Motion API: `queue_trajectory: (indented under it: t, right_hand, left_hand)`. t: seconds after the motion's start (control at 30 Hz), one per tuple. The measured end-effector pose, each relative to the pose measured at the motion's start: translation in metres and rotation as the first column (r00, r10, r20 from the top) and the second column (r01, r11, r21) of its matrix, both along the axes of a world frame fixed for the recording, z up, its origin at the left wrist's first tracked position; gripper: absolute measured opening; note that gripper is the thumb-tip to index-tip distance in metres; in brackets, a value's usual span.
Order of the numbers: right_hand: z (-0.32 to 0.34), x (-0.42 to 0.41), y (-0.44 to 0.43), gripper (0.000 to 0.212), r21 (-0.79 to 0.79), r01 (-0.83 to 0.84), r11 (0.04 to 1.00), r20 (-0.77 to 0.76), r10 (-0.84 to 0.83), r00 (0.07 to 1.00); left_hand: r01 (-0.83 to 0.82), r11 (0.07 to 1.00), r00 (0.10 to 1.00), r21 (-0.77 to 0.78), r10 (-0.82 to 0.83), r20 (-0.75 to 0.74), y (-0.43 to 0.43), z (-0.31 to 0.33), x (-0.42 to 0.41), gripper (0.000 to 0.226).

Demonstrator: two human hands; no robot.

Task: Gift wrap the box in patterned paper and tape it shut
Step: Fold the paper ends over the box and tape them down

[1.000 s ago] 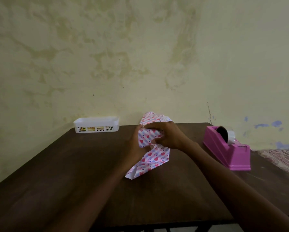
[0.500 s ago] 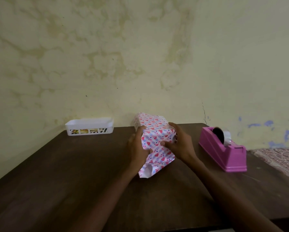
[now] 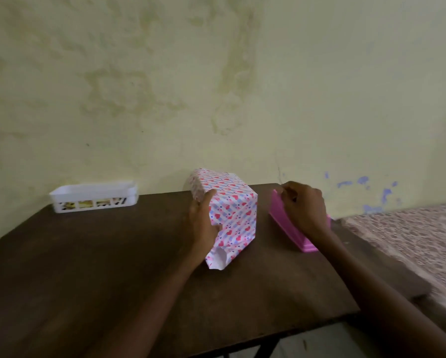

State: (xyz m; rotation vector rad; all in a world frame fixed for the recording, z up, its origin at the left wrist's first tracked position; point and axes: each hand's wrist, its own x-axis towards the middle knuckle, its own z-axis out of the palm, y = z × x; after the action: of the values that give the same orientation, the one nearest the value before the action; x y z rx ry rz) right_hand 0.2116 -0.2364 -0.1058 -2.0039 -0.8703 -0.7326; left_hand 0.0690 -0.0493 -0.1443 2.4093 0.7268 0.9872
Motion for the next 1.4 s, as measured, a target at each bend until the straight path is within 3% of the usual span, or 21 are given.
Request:
queue_trajectory:
  t: [0.1,0.17,0.23,0.27,0.33,0.43,0.53,0.83,1.0,1.13,1.4]
  right_hand:
    - [0.004,0.012,-0.037,0.029,-0.138,0.35,0.926,0.004,-0.353,0.935]
    - [0.006,0.02,-0.054,0.042,-0.304,0.402,0.863,-0.148,-0.46,0.875]
    - [0.008,0.024,-0.065,0.05,-0.355,0.251,0.901,-0.432,-0.396,0.81]
    - [0.011,0.024,-0.07,0.05,-0.272,0.135,0.953,-0.608,-0.279,0.743]
    - [0.021,0.018,-0.073,0.039,-0.029,-0.015,0.999,-0.86,-0.018,0.51]
    - [0.033,0.027,-0.078,0.022,0.029,-0.078,0.997,-0.952,0.051,0.301]
    - [0.037,0.038,-0.082,0.027,0.057,-0.088,0.994,-0.981,0.073,0.181]
    - [0.022,0.039,-0.091,0.055,0.353,-0.048,0.934,-0.933,0.355,0.055]
    - [0.019,0.04,-0.095,0.03,0.458,-0.032,0.888,-0.887,0.459,0.045]
    - [0.007,0.036,-0.097,0.037,0.504,-0.044,0.862,-0.859,0.506,0.078]
    - [-0.016,0.03,-0.102,0.025,0.593,-0.044,0.804,-0.797,0.594,0.112]
  left_hand:
    - [0.026,0.999,1.0,0.024,-0.025,-0.007,-0.013,-0.002,0.01,0.082]
    - [0.025,0.999,1.0,0.035,-0.025,-0.008,-0.018,-0.002,0.011,0.081]
    - [0.022,0.998,1.0,0.055,-0.022,-0.007,-0.019,0.0,0.01,0.082]
    - [0.022,0.998,1.0,0.062,-0.021,-0.01,-0.02,0.0,0.011,0.083]
    - [0.023,0.998,1.0,0.058,-0.022,-0.023,-0.021,0.0,0.011,0.084]
    - [0.021,0.999,0.999,0.047,-0.019,-0.045,-0.022,0.002,0.011,0.084]
    - [0.025,0.998,0.999,0.061,-0.022,-0.041,-0.026,0.004,0.01,0.083]
    - [0.0,0.997,0.999,0.079,0.003,-0.044,-0.026,0.002,0.01,0.085]
    - [-0.018,0.996,0.999,0.088,0.022,-0.037,-0.027,0.002,0.011,0.085]
    - [-0.021,0.995,0.998,0.093,0.026,-0.055,-0.027,0.002,0.011,0.083]
    - [-0.01,0.996,0.997,0.09,0.016,-0.071,-0.027,0.004,0.011,0.083]
